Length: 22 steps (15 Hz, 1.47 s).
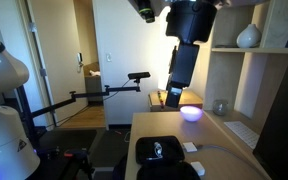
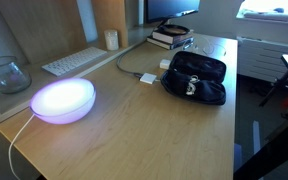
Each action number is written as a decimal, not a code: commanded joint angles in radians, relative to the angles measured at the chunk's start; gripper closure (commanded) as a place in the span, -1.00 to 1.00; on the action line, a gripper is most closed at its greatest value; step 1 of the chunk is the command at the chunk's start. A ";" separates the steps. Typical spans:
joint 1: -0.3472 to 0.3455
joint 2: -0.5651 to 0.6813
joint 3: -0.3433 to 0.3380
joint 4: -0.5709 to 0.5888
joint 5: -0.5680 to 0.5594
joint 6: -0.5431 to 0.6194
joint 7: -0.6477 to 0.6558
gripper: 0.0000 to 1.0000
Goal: Close the black case
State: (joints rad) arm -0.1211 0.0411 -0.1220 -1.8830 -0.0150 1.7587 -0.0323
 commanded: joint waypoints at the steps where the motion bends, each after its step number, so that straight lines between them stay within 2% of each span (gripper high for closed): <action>1: 0.000 -0.008 0.002 -0.002 0.000 0.001 -0.001 -1.00; 11: -0.002 -0.007 0.001 -0.011 0.000 0.011 0.005 -1.00; 22: -0.020 0.233 -0.012 0.015 -0.030 -0.004 0.011 -1.00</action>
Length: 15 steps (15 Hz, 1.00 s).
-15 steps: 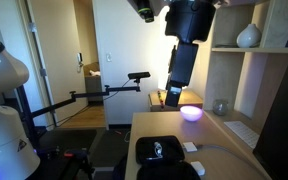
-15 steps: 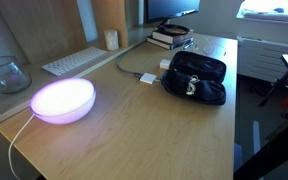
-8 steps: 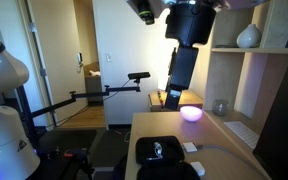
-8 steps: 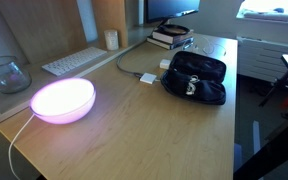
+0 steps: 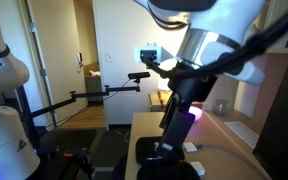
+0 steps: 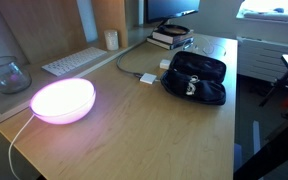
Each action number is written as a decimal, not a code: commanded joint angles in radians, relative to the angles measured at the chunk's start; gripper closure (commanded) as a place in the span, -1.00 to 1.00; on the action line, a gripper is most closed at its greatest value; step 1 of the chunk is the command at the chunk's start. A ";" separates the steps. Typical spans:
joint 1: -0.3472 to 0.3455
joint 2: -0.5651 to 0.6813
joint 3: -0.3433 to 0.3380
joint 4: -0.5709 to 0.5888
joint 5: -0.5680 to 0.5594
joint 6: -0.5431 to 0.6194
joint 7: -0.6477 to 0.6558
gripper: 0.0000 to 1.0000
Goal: Close the black case
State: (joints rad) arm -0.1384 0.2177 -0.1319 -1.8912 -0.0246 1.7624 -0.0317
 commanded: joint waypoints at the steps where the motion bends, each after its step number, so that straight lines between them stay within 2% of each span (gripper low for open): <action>1: -0.003 0.082 -0.001 0.026 -0.024 -0.008 0.005 -1.00; 4: 0.001 0.127 0.005 0.012 -0.051 0.035 -0.022 -1.00; 10: -0.007 0.142 0.028 -0.063 -0.109 0.268 -0.175 -1.00; 15: -0.036 0.117 0.043 -0.146 -0.053 0.469 -0.298 -1.00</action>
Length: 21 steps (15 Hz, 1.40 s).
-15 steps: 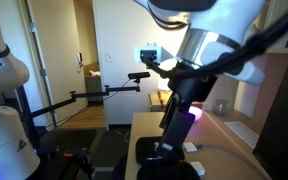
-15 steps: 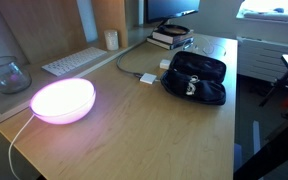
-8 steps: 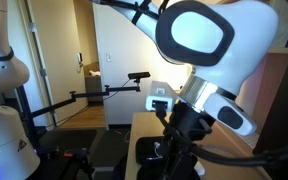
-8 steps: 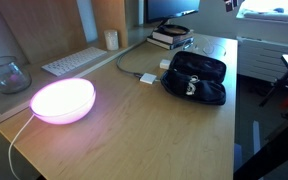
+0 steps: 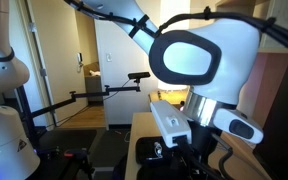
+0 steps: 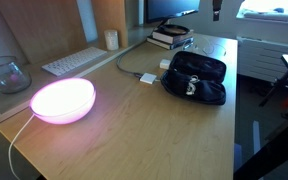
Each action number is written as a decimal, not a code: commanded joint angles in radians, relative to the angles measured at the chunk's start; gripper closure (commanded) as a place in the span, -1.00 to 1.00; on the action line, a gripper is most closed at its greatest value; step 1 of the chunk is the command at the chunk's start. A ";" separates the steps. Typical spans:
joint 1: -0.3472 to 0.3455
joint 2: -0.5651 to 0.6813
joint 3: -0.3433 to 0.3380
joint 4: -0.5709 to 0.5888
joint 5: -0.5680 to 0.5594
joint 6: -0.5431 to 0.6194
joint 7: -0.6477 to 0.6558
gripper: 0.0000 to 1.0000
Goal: Close the black case
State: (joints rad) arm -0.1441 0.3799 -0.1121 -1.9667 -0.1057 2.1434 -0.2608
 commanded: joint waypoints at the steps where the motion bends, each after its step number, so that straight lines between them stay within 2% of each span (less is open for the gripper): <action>1: -0.033 -0.047 0.024 -0.085 0.035 0.118 -0.081 -1.00; 8: 0.009 -0.024 0.017 -0.160 -0.051 0.167 -0.044 -1.00; 13: 0.053 -0.067 0.011 -0.213 -0.144 0.191 0.023 -1.00; 21: 0.088 -0.149 0.067 -0.292 -0.172 0.207 -0.019 -1.00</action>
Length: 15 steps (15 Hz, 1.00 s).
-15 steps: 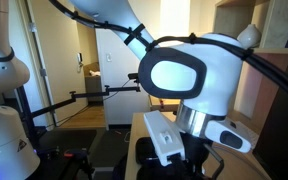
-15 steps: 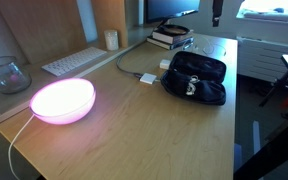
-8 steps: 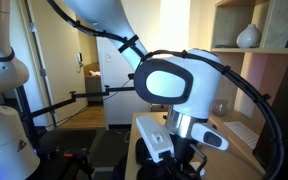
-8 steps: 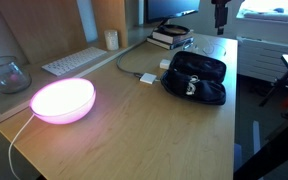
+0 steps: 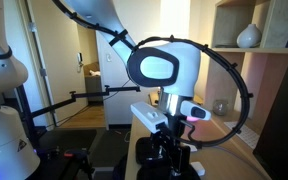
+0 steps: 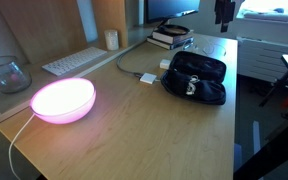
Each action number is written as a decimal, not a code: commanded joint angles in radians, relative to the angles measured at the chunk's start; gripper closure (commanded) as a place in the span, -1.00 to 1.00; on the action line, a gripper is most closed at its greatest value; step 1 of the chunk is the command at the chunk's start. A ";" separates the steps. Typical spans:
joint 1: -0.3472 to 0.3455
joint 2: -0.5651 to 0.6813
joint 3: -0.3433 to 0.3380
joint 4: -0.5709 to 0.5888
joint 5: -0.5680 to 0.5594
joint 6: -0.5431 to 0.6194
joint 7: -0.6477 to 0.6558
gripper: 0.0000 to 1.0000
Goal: Close the black case
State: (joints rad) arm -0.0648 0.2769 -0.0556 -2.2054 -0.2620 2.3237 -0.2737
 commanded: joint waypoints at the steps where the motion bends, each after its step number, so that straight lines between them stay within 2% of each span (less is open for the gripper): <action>1: 0.010 -0.041 0.015 -0.051 -0.012 0.019 -0.007 -1.00; 15: 0.001 0.195 0.001 0.150 0.001 -0.101 0.014 -1.00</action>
State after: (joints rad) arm -0.0659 0.4283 -0.0543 -2.1257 -0.2619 2.2817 -0.2722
